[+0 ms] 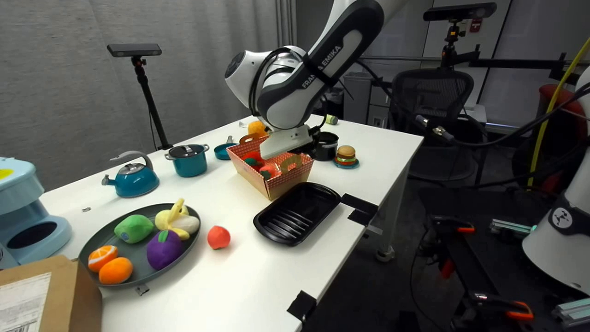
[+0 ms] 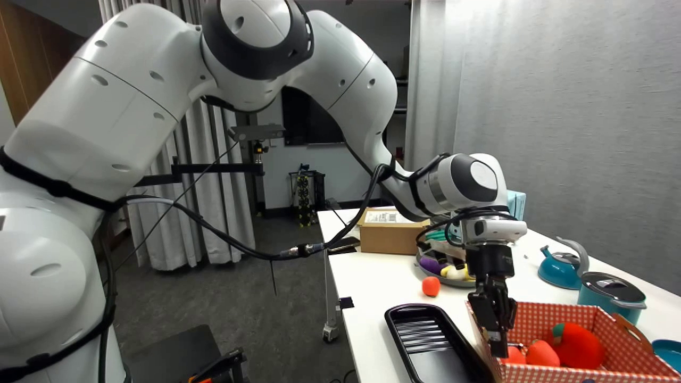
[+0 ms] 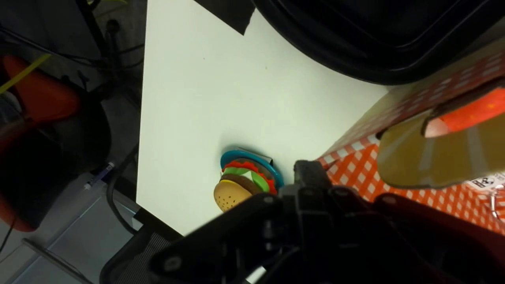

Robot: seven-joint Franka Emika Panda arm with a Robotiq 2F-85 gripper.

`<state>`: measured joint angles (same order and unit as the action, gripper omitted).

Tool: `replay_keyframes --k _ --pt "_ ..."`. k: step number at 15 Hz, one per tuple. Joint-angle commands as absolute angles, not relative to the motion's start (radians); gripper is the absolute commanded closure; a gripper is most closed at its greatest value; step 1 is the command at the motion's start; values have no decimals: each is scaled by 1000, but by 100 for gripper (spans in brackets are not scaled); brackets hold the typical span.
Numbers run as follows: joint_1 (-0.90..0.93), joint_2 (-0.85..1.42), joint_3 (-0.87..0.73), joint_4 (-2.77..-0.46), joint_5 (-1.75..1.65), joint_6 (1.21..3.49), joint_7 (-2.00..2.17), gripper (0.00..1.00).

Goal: Move the banana and the pear plush toys from the box to the plate then move the box to the right

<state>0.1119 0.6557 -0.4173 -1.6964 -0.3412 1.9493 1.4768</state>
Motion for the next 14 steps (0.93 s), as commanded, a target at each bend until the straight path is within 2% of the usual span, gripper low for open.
replay_keyframes --k 1,14 --pt "102 630 -379 -1673 -397 1924 1553 100" --pt "94 305 -197 -1837 -497 2029 1433 100"
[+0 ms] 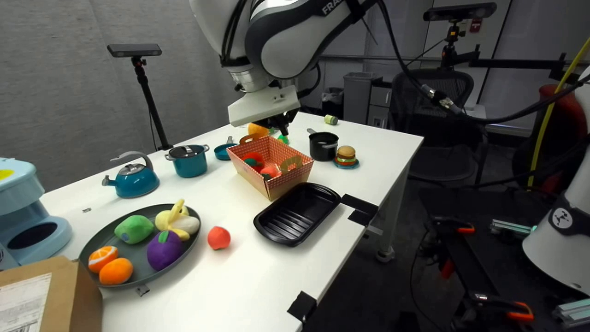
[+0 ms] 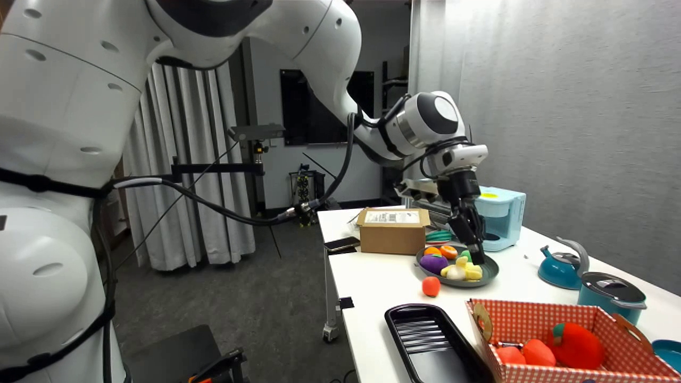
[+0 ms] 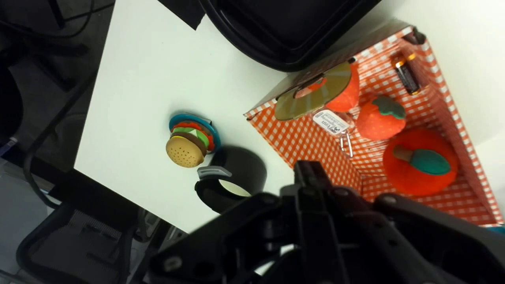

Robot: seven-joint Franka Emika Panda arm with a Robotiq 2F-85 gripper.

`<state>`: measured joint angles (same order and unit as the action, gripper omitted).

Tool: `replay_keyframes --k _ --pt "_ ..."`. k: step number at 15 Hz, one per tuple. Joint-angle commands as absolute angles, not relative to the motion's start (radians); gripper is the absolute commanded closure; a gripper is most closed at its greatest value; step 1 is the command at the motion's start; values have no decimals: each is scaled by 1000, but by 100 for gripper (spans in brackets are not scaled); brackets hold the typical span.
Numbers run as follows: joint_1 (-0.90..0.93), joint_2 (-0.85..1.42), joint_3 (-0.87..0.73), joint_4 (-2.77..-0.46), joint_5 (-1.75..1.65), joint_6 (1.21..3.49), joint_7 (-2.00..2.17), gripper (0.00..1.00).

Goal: Move the banana and the pear plush toys from the box to the plate then move the box to the right

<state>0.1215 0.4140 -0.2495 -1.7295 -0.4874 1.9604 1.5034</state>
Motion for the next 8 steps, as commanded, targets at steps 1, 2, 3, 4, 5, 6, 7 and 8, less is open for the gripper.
replay_keyframes --k 1,2,3,4,5,6,7,8 --pt "86 276 -179 -1866 -484 2058 1390 100" --pt "81 251 -166 -1891 -476 2081 1354 100" --pt "78 223 -153 -1919 -470 2101 1314 100" --pt "72 197 -141 -1946 -459 2121 1269 100" --pt "70 166 -129 -1976 -446 2136 1227 100" --pt "67 140 -119 -2003 -433 2151 1184 100" --pt "64 115 -109 -2029 -419 2163 1138 100" --pt "61 90 -99 -2053 -405 2171 1089 100"
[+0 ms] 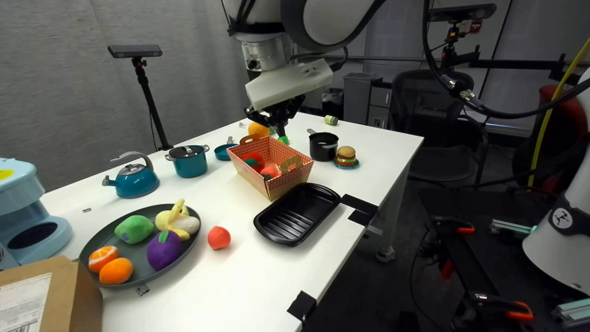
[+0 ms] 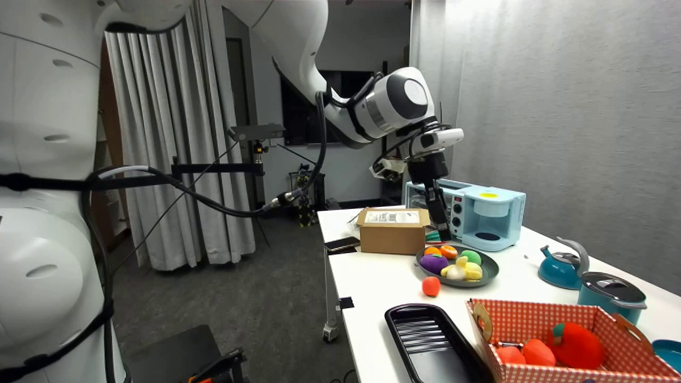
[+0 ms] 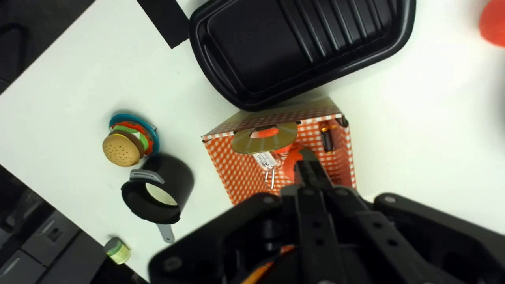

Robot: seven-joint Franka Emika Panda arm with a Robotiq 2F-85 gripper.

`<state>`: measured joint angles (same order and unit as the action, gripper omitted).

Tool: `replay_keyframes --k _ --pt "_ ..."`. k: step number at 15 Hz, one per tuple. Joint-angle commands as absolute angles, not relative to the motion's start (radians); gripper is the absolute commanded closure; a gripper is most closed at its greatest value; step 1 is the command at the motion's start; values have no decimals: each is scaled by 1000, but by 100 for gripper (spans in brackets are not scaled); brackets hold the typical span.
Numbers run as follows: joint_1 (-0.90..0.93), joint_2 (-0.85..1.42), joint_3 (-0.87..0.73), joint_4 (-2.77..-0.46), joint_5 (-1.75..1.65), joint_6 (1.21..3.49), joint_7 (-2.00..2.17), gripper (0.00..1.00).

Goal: Move the banana and the pear plush toys from the box to the plate then move the box to the right

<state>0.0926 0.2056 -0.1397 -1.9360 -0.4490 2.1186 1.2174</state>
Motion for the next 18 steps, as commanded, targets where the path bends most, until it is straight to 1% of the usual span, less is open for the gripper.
replay_keyframes --k 1,10,18 --pt "58 63 -89 -2079 -380 2181 1035 100" --pt "64 -142 -16 -2259 -145 2137 589 100" --pt "64 -311 40 -2386 -63 2066 443 100"
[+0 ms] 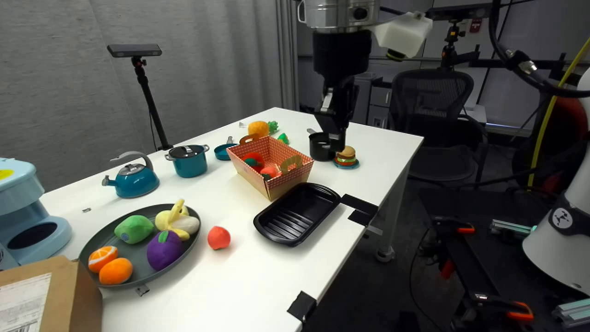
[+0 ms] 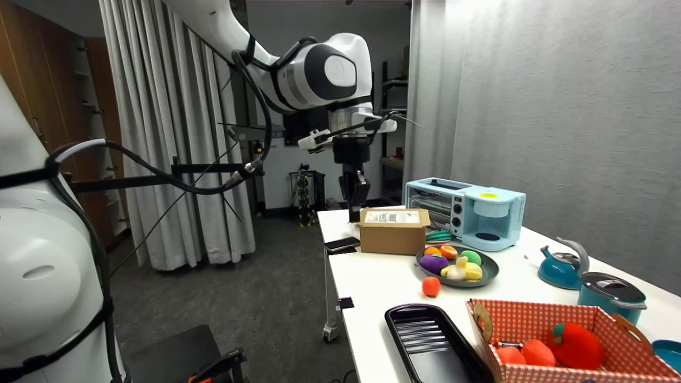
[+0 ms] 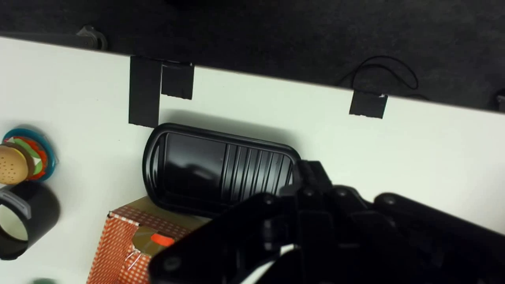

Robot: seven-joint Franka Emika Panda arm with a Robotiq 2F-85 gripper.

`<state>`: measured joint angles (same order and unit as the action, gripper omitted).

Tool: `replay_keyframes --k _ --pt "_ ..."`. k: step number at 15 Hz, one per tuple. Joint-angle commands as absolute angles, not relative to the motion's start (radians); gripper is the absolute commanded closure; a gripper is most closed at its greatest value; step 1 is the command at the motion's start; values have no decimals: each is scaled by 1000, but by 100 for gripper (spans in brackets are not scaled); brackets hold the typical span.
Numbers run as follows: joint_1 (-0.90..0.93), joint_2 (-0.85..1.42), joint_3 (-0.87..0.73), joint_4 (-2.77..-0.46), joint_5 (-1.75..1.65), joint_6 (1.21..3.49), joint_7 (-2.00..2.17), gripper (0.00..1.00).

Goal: Move the banana and the pear plush toys from the box to the plate then move the box to the right

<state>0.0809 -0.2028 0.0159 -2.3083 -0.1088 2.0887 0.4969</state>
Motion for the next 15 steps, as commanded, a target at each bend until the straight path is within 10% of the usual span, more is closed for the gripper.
replay_keyframes --k 1,5,6,15 --pt "64 -332 44 -2400 -54 2058 434 100" --pt "62 -413 65 -2444 -36 2025 430 100" --pt "62 -428 71 -2448 -35 2015 433 74" --pt "68 -495 121 -2432 -36 1968 443 15"
